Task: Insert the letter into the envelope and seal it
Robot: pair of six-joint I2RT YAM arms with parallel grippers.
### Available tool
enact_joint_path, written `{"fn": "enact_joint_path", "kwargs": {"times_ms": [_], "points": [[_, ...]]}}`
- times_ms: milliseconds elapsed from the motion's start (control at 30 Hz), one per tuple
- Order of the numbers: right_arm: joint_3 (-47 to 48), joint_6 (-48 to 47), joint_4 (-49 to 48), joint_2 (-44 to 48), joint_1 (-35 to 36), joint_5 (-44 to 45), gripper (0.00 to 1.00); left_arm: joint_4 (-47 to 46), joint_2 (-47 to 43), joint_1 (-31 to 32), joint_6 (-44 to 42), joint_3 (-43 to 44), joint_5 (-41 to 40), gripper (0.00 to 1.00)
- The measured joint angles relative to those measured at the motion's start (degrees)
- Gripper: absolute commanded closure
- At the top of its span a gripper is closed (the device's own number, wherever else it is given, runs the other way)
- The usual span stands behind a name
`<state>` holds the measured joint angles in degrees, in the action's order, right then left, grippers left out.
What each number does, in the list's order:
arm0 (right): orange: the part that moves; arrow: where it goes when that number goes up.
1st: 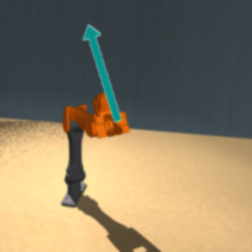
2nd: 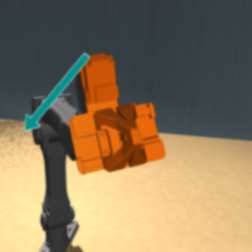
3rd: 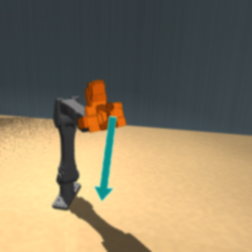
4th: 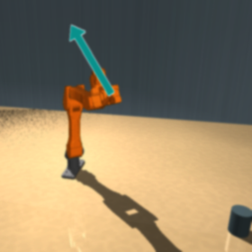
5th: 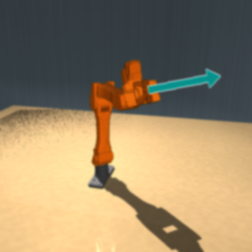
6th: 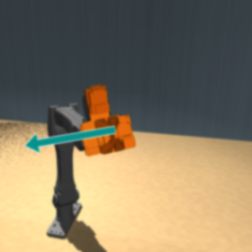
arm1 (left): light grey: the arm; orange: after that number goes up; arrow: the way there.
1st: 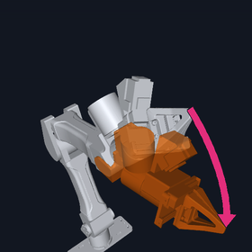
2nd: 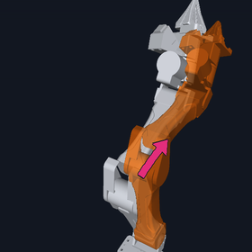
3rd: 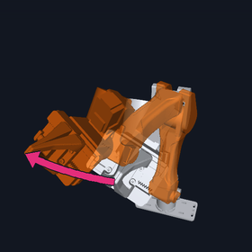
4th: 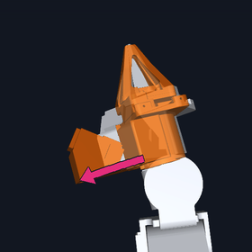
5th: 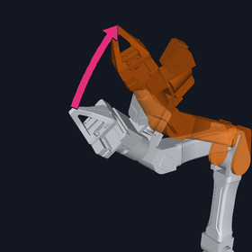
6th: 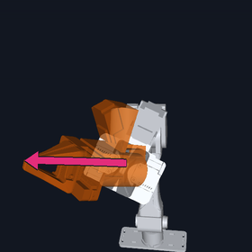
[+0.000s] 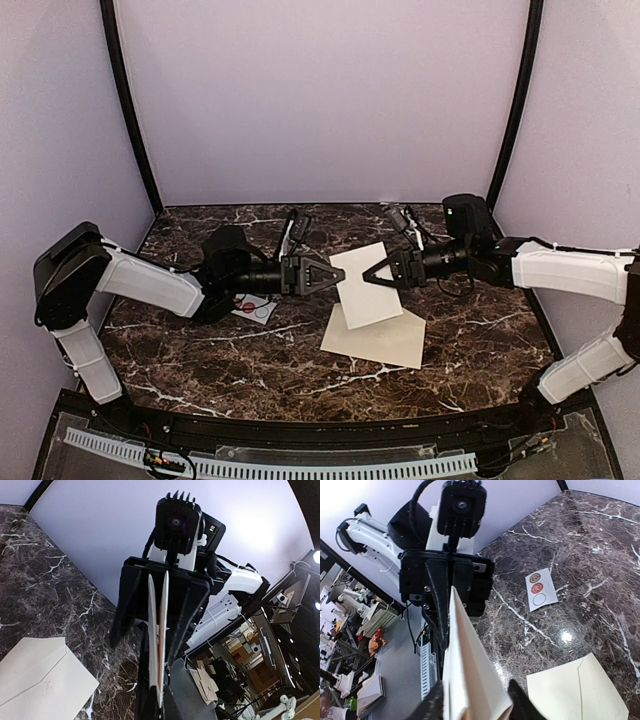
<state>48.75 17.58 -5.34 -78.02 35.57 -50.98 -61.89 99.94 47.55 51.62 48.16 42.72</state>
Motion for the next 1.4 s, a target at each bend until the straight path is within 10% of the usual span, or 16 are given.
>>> {"fn": "enact_joint_path", "kwargs": {"times_ms": [200,667,833,1100,1400], "points": [[2.97,-3.8,7.13,-2.49,-1.4,11.04,0.17,11.28,-9.03,-2.01,-2.82,-3.52,-7.02,1.0],[5.49,-11.74,17.57,-18.12,-7.78,26.86,0.24,38.84,-32.28,-14.05,-10.23,-6.4,-13.62,1.0],[6.25,-14.84,18.86,-20.83,-7.54,23.43,0.4,43.15,-33.44,-14.8,-11.06,-6.36,-12.74,1.0],[9.42,-18.12,20.63,-27.34,-4.72,20.72,1.0,45.46,-34.49,-15.52,-11.08,-6.29,-11.47,1.0],[5.97,-11.1,18.53,-21.4,-2.62,21.14,1.0,46.18,-36.09,-16.0,-11.02,-6.29,-11.54,1.0]]}}
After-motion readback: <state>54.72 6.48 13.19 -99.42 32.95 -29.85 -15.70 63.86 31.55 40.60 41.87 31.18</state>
